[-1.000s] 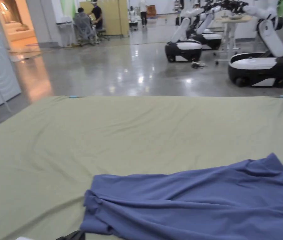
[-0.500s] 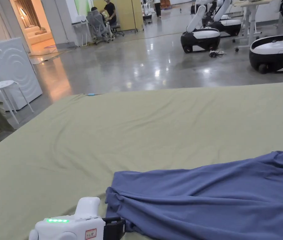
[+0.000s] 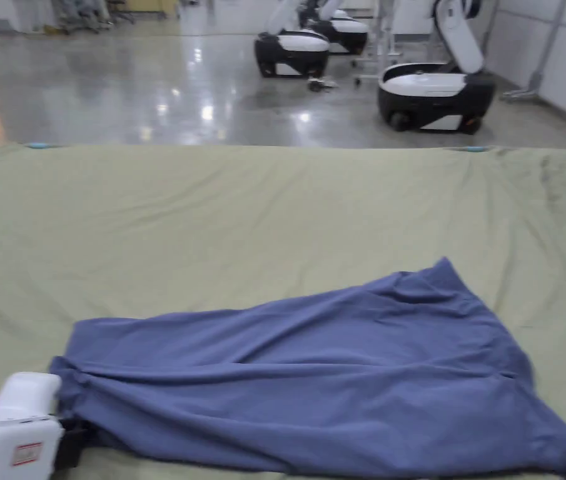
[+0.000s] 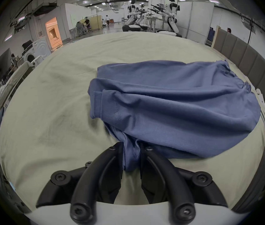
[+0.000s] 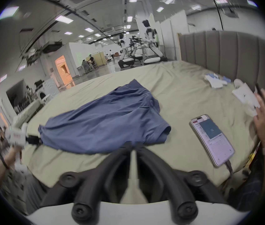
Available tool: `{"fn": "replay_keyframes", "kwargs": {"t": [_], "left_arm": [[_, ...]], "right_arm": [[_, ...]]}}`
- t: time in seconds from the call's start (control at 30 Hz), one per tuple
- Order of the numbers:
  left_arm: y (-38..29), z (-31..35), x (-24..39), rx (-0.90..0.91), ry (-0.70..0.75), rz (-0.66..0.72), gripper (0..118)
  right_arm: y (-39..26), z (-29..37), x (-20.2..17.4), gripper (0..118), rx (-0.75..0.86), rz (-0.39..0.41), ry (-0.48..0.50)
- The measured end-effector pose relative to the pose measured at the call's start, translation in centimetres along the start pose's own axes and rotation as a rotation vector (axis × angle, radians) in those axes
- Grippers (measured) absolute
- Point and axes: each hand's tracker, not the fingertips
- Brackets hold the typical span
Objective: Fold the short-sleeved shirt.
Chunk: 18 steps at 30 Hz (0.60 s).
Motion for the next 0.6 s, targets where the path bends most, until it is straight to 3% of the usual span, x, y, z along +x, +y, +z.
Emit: {"fn": "replay_keyframes", "kwargs": {"t": [0.03, 0.1, 0.13, 0.23, 0.27, 0.3, 0.33, 0.37, 0.4, 0.43, 0.47, 0.53, 0.6], "left_arm": [[0.0, 0.1, 0.2, 0.002, 0.007, 0.003, 17], [0.3, 0.2, 0.3, -0.003, 0.012, -0.001, 17], [0.3, 0.5, 0.5, -0.01, 0.01, 0.001, 17], [0.7, 0.7, 0.4, -0.03, -0.006, 0.032, 17], [0.7, 0.9, 0.5, -0.033, -0.006, 0.033, 17], [0.7, 0.9, 0.6, -0.035, -0.006, 0.035, 17], [0.7, 1.0, 0.7, -0.038, -0.004, 0.038, 17], [0.7, 1.0, 0.9, -0.036, -0.003, 0.035, 17], [0.3, 0.6, 0.7, -0.031, -0.001, 0.019, 17], [0.0, 0.8, 0.6, -0.02, -0.004, 0.023, 17], [-0.1, 0.9, 0.5, -0.008, -0.01, 0.03, 17], [-0.3, 1.7, -0.3, 0.055, -0.019, 0.065, 13], [-0.5, 3.5, -0.9, 0.079, -0.051, 0.125, 11]], "right_arm": [[1.0, -1.2, 1.0, 32, -0.016, -0.066, -0.015], [2.4, -3.9, 3.1, 86, -0.034, -0.119, -0.02], [3.0, -5.3, 4.0, 95, -0.042, -0.142, -0.024], [4.0, -10.6, 6.6, 92, -0.195, -0.229, -0.059], [3.7, -12.0, 6.8, 88, -0.256, -0.211, -0.075], [3.1, -13.0, 6.8, 68, -0.297, -0.17, -0.079], [2.6, -13.4, 6.4, 51, -0.268, -0.056, -0.196], [2.3, -13.3, 6.2, 47, -0.209, 0.006, -0.176], [2.5, -12.9, 5.9, 37, -0.216, -0.018, -0.177], [2.7, -12.6, 5.7, 6, -0.21, -0.041, -0.15], [2.8, -12.4, 5.6, 6, -0.199, -0.069, -0.077], [2.5, -11.9, 5.3, 6, -0.186, 0.033, -0.165], [2.6, -10.6, 4.8, 6, -0.161, 0.063, -0.194]]}}
